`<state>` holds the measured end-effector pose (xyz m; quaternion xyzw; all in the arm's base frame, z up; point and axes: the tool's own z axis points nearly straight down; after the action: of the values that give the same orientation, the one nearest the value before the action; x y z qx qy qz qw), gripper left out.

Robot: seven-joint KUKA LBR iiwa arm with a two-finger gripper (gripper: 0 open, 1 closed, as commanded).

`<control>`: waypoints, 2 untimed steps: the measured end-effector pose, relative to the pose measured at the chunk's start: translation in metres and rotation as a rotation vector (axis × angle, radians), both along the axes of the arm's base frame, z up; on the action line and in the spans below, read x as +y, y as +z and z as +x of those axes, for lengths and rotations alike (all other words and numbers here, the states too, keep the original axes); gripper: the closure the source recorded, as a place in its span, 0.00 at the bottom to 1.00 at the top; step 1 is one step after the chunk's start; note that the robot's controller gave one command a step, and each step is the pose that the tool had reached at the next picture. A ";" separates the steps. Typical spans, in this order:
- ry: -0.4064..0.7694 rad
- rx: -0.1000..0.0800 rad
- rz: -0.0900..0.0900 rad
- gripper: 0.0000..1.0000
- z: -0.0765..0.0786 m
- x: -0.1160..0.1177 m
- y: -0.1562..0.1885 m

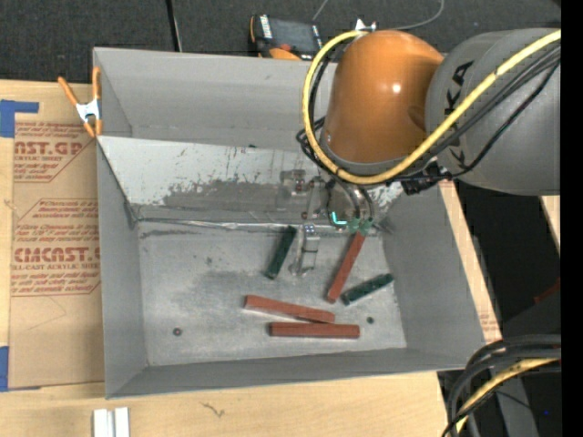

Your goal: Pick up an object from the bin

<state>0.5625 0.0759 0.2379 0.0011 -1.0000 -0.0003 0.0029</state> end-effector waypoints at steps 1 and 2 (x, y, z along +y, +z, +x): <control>0.039 0.003 0.001 0.00 -0.038 -0.001 -0.170; 0.039 -0.009 0.004 1.00 -0.033 0.001 -0.162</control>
Offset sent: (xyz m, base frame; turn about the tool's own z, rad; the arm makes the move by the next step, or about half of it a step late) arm -0.0348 -0.0013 -0.1649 -0.0388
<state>0.5292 0.0766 0.0757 0.0208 -0.9998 -0.0020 -0.0013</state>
